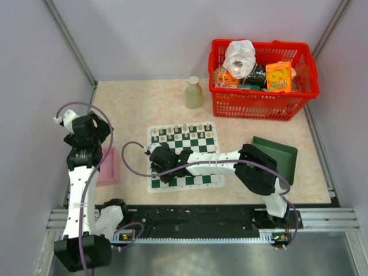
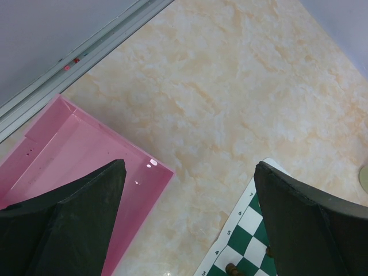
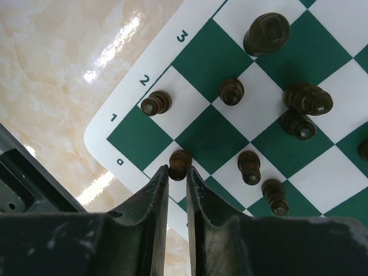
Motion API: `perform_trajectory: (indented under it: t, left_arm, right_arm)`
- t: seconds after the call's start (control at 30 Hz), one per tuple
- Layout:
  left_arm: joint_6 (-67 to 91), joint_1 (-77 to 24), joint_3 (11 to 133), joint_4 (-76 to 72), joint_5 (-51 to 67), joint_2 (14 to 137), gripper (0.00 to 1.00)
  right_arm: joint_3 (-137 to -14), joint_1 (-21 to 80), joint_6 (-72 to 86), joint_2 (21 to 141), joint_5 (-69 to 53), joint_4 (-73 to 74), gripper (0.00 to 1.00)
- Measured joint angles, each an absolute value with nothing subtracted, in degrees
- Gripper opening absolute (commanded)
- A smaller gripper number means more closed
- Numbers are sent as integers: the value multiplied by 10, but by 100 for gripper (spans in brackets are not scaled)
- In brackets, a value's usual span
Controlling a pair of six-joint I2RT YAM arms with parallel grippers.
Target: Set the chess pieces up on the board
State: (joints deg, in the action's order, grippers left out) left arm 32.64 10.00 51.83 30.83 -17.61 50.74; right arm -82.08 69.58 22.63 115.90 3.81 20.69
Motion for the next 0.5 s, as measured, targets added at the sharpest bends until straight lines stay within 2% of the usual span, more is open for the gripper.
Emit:
perform_trajectory:
  t: [0.5]
  left_arm:
    - [326, 101, 512, 306, -176, 507, 99]
  right_arm:
    - [-829, 696, 227, 1160, 88, 207, 11]
